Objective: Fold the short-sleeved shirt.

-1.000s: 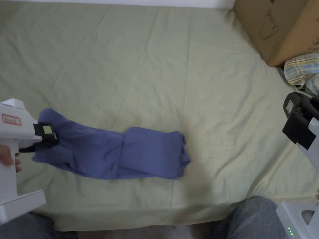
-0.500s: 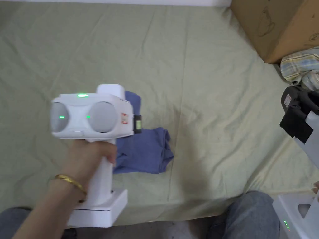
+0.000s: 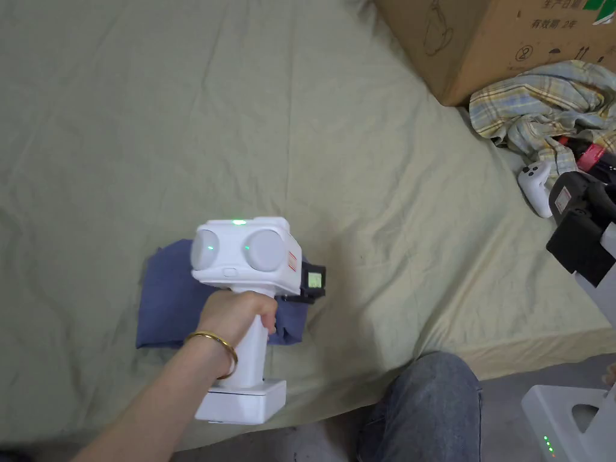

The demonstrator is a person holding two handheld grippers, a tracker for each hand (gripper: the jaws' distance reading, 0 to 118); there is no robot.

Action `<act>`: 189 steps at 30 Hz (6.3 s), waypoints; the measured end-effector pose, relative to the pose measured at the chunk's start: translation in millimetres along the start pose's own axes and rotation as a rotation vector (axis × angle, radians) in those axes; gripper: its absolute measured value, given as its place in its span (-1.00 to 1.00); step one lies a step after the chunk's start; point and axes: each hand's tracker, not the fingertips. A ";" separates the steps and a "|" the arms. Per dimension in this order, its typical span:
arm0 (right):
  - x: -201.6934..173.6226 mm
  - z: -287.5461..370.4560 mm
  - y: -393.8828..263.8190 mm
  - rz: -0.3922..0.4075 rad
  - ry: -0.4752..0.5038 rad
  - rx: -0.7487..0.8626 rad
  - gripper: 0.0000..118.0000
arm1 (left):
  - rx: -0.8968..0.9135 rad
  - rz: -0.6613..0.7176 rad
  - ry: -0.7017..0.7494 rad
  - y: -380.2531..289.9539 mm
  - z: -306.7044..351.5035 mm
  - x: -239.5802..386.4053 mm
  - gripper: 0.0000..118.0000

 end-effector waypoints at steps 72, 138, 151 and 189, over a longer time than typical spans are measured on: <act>-255.5 -145.5 -194.4 0.111 0.328 -0.526 -1.00 | 0.403 0.304 -0.146 -29.2 126.2 -199.8 1.00; -163.5 -92.5 -42.7 0.005 0.299 -0.222 -1.00 | 0.203 0.269 1.007 4.5 284.2 -519.3 0.24; -122.5 -78.9 31.0 0.042 0.308 0.066 -1.00 | 0.987 -0.006 0.768 35.7 340.3 -244.9 -1.00; -127.9 -60.5 -29.8 0.086 0.229 0.023 -1.00 | 0.921 -0.096 0.482 -55.7 197.6 -103.3 -1.00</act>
